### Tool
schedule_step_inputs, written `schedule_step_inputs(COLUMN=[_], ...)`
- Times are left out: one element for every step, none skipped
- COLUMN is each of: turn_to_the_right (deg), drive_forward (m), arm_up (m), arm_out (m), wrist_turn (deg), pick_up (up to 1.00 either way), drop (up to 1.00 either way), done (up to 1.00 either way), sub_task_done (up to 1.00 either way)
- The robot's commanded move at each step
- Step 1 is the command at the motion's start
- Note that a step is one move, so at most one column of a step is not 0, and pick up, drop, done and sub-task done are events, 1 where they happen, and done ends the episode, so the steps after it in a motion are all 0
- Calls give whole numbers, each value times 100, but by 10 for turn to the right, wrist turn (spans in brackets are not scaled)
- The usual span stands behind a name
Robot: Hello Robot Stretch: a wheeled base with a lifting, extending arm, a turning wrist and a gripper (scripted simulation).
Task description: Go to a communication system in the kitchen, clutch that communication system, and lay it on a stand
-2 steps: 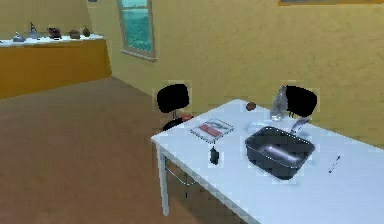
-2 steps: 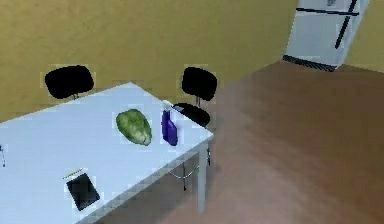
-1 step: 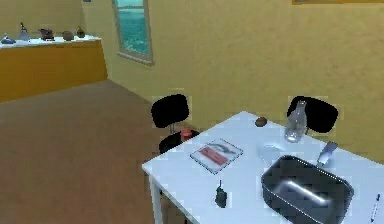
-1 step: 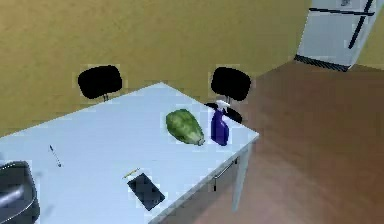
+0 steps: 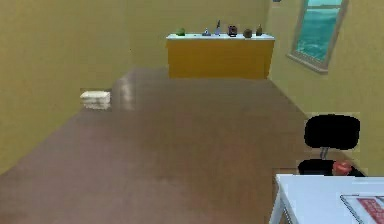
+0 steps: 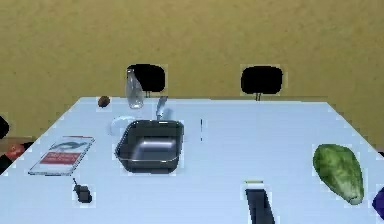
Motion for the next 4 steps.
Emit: schedule_step_inputs(turn_to_the_right=[-300,-30,420,0], drive_forward=[0,0,0,35], arm_up=[0,0,0,0], arm_out=[0,0,0,0], wrist_turn=[0,0,0,0], pick_up=[0,0,0,0], drop=[0,0,0,0], done=[0,0,0,0], sub_task_done=[0,0,0,0])
